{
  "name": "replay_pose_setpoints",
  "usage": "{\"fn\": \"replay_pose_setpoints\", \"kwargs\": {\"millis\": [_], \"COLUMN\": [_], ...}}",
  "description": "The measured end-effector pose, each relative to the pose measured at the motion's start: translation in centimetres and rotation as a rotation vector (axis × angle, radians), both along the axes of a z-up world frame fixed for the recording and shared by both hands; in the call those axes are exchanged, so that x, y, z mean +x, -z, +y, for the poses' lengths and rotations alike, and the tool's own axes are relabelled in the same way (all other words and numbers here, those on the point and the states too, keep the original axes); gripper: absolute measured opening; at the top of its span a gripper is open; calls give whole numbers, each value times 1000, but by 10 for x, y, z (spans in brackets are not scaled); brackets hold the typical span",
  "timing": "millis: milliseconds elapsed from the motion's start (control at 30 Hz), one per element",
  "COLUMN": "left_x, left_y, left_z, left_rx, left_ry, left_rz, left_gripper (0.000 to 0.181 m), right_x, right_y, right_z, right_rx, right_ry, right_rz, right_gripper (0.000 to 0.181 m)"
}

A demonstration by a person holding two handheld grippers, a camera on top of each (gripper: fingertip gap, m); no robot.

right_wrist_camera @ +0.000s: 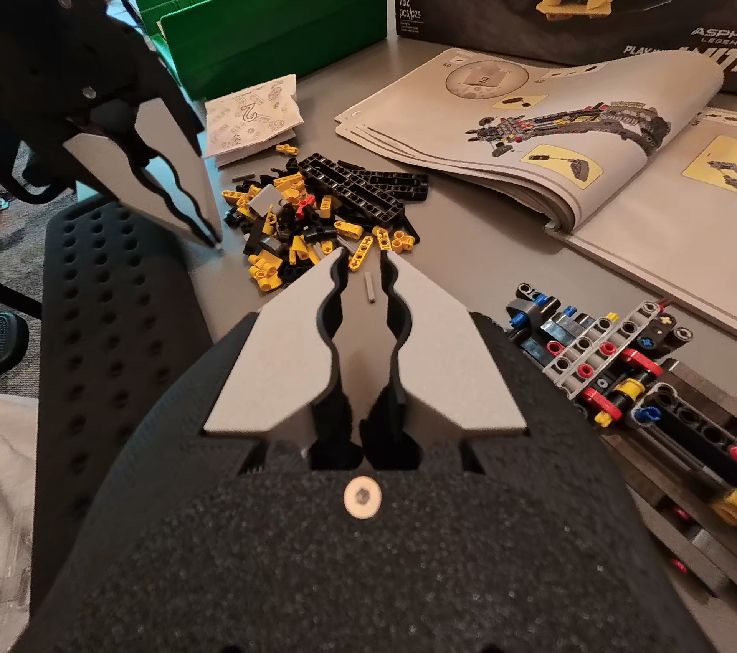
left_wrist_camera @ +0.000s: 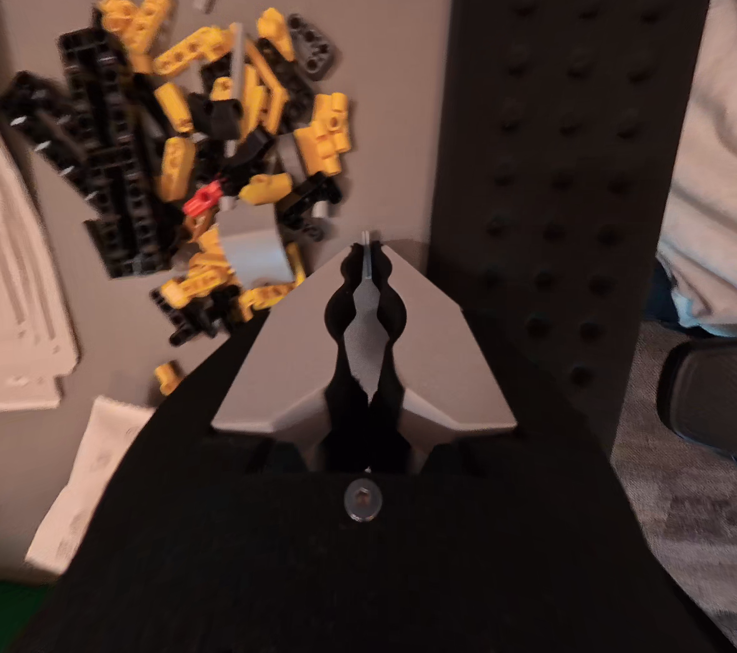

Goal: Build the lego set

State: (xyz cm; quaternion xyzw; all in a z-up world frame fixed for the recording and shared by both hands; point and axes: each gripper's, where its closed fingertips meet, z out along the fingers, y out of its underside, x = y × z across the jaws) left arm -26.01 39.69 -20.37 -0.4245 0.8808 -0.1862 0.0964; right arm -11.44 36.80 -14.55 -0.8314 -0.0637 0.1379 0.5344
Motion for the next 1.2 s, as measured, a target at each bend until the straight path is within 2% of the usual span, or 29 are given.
{"fn": "replay_pose_setpoints", "kwargs": {"millis": [67,167,200,267,467,567,667,733,800,900,1000,1067,1167,1200], "left_x": [7,13,11,5,6,10,8,-5,-28,-58,-59,-56,-57,-59], "left_y": [-13,-25,-25,-17,1,2,-15,-33,-44,-42,-30,-24,-21,-19], "left_z": [24,86,103,119,108,109,116,133,153,159,143,138,131,129], "left_rx": [25,121,142,168,124,116,52,33,80,159,100,115,239,258], "left_ry": [-112,-366,-438,-487,-477,-521,-627,-760,-920,-1052,-1086,-1097,-1034,-1016], "left_rz": [-65,-146,-140,-99,-30,-49,-132,-204,-260,-285,-297,-296,-297,-288], "left_gripper": [2,2,2,2,2,7,27,31,40,59,74,72,52,51], "right_x": [1,2,2,2,3,5,4,4,3,3,-1,-3,-5,-5], "right_y": [-1,-2,-1,0,1,0,0,0,0,0,2,2,4,5], "right_z": [0,1,1,2,2,3,4,4,3,3,4,3,3,4], "right_rx": [3,9,9,1,-3,2,3,2,2,1,-7,-7,-15,-14], "right_ry": [3,6,6,2,4,10,9,8,10,6,-13,-25,-34,-33], "right_rz": [4,15,18,25,39,37,39,39,37,43,55,52,40,35], "right_gripper": [14,14,13,14,13,13,13,13,13,13,13,12,12,12]}}
